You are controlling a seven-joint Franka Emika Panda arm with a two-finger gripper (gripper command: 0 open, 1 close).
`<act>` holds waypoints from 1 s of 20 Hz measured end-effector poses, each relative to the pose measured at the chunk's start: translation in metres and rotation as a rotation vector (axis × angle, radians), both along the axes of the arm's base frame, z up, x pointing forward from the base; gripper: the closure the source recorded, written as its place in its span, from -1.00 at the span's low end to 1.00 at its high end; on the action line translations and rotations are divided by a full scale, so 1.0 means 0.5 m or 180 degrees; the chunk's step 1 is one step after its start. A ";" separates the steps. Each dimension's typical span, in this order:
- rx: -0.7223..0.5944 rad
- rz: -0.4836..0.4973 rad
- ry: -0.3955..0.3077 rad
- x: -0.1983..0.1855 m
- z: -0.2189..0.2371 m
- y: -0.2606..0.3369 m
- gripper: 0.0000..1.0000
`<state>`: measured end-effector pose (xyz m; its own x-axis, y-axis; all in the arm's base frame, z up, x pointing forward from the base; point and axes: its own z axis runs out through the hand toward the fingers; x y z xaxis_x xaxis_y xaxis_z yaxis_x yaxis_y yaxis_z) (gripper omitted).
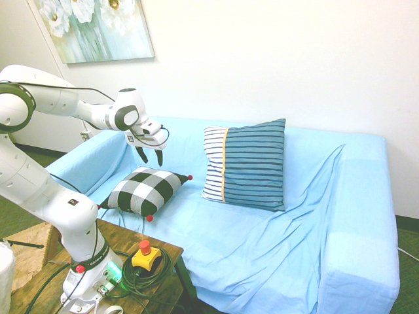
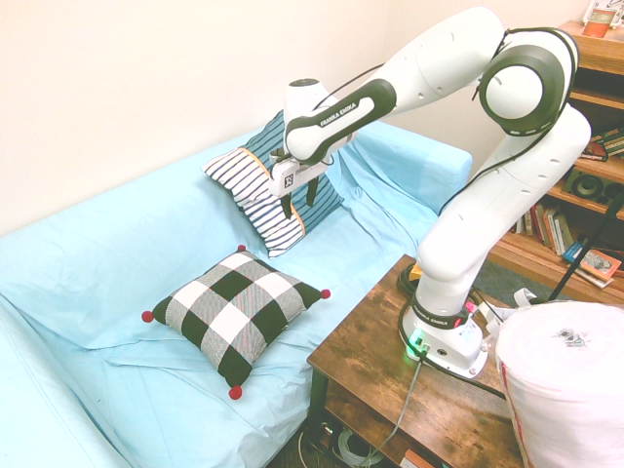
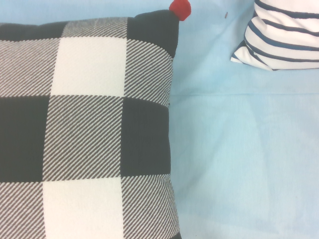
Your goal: Lift the pillow
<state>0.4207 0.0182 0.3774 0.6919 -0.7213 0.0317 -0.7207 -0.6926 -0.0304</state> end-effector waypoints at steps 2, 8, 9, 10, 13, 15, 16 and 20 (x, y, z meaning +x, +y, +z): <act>0.0008 -0.0034 0.0002 0.000 -0.001 0.000 -1.00; 0.0043 0.0016 0.0029 -0.027 -0.037 0.082 -1.00; 0.0020 0.0068 0.0058 -0.043 -0.053 0.118 -1.00; 0.0000 0.0122 0.0069 -0.060 -0.068 0.155 -1.00; -0.0008 0.0258 0.0126 -0.121 -0.114 0.249 -1.00; -0.0004 0.0322 0.0138 -0.158 -0.146 0.296 -1.00; -0.0007 0.0343 0.0128 -0.167 -0.160 0.318 -1.00; 0.0036 0.0366 0.0145 -0.186 -0.259 0.381 -1.00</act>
<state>0.3279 0.2084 0.2478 0.7706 -0.6372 -0.0094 -0.6373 -0.7706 -0.0078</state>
